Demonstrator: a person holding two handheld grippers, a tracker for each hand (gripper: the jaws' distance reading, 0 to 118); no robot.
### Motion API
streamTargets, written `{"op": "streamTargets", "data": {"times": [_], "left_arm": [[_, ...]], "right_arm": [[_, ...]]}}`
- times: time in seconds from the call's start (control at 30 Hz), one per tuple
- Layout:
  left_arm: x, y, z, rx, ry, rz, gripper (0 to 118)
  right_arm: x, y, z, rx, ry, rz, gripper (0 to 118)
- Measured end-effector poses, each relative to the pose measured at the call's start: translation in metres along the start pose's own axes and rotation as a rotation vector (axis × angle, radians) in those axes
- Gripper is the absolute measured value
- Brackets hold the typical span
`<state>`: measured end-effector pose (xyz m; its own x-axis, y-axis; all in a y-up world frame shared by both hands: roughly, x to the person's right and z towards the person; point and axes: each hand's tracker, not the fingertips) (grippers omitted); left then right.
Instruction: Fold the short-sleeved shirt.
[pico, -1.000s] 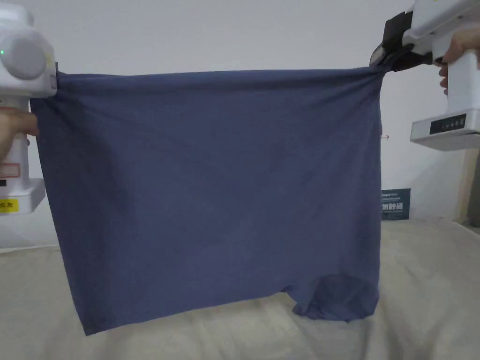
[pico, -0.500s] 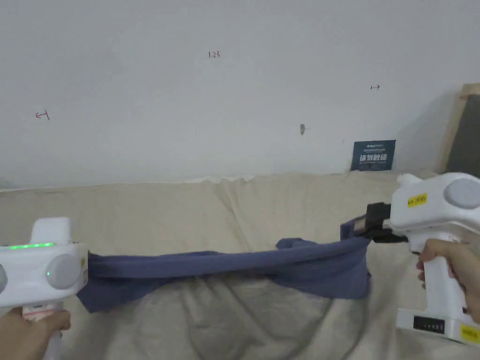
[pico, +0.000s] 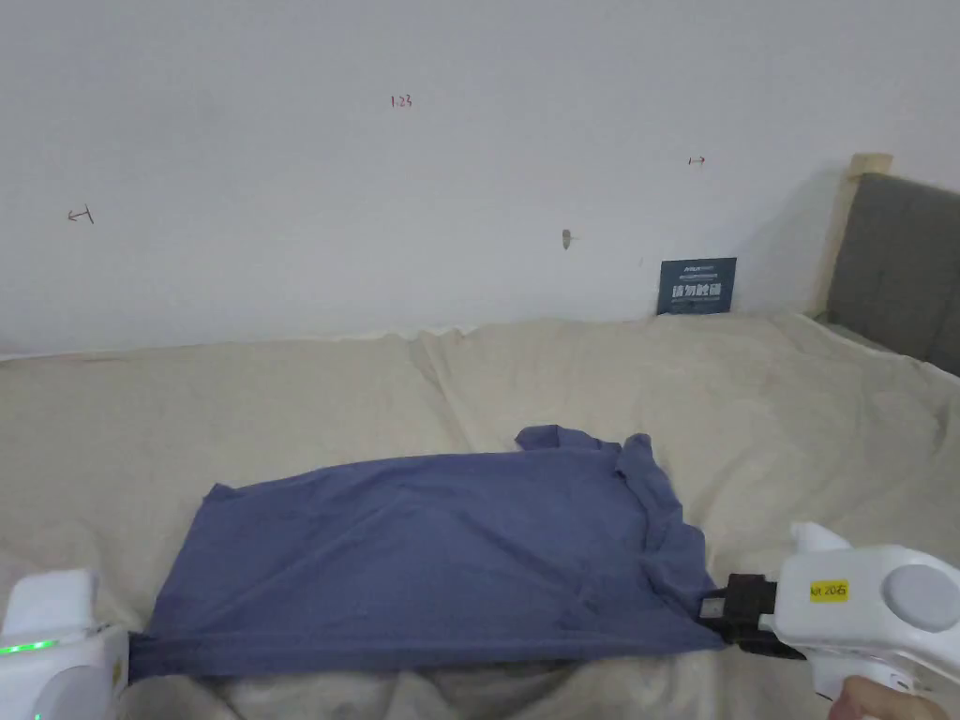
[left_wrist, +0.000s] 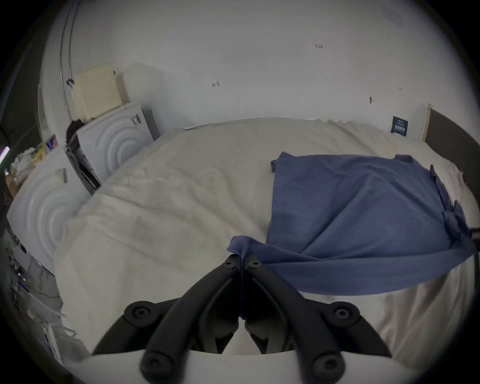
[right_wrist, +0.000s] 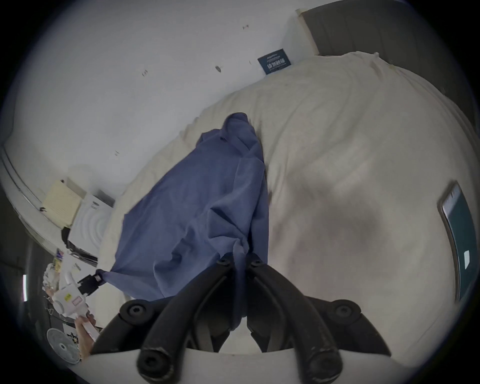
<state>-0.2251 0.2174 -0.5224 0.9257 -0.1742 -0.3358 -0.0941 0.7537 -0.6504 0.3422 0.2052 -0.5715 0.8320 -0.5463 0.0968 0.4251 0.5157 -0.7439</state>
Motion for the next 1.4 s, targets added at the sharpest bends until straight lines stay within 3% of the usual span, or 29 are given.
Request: {"op": "streamTargets", "data": {"times": [0.1, 0.37, 0.7, 0.83, 0.87, 0.93, 0.97, 1.07, 1.13, 1.27, 1.3, 1.33, 1.37, 1.4], "left_arm": [[-0.003, -0.029, 0.038, 0.009, -0.022, -0.011, 1], [-0.016, -0.103, 0.119, 0.008, -0.019, -0.06, 1], [-0.025, -0.179, 0.158, -0.031, -0.054, -0.057, 1], [-0.026, -0.185, 0.159, -0.044, -0.067, -0.071, 14], [-0.027, -0.185, 0.159, -0.053, -0.106, -0.059, 38], [-0.029, -0.184, 0.158, -0.076, -0.17, -0.028, 110], [-0.032, -0.183, 0.163, -0.069, -0.156, -0.028, 118], [-0.031, -0.165, 0.188, -0.022, -0.156, -0.002, 116], [-0.032, -0.154, 0.203, 0.031, -0.195, -0.015, 116], [-0.027, -0.155, 0.222, 0.082, -0.196, -0.071, 116], [-0.027, -0.162, 0.225, 0.079, -0.198, -0.079, 114], [-0.027, -0.163, 0.229, 0.086, -0.199, -0.081, 107], [-0.027, -0.166, 0.23, 0.091, -0.2, -0.088, 94], [-0.026, -0.169, 0.231, 0.084, -0.196, -0.097, 73]], "right_arm": [[-0.004, -0.025, 0.03, 0.011, -0.028, 0.098, 5], [0.024, -0.098, 0.093, 0.011, -0.061, 0.12, 5], [0.069, -0.168, 0.128, -0.039, -0.091, 0.098, 6], [0.071, -0.172, 0.128, -0.006, -0.076, 0.062, 20], [0.07, -0.172, 0.131, -0.008, -0.078, 0.065, 42], [0.067, -0.175, 0.134, -0.004, -0.071, 0.094, 96], [0.067, -0.176, 0.139, 0.011, -0.07, 0.124, 99], [0.05, -0.177, 0.16, 0.079, -0.153, 0.249, 99], [0.036, -0.186, 0.175, 0.123, -0.135, 0.323, 99], [0.01, -0.201, 0.198, 0.147, -0.081, 0.37, 93], [0.005, -0.206, 0.202, 0.165, -0.051, 0.398, 78], [-0.001, -0.212, 0.207, 0.203, -0.078, 0.408, 42], [-0.004, -0.218, 0.207, 0.248, -0.102, 0.404, 16], [-0.005, -0.223, 0.206, 0.251, -0.105, 0.405, 8]]}}
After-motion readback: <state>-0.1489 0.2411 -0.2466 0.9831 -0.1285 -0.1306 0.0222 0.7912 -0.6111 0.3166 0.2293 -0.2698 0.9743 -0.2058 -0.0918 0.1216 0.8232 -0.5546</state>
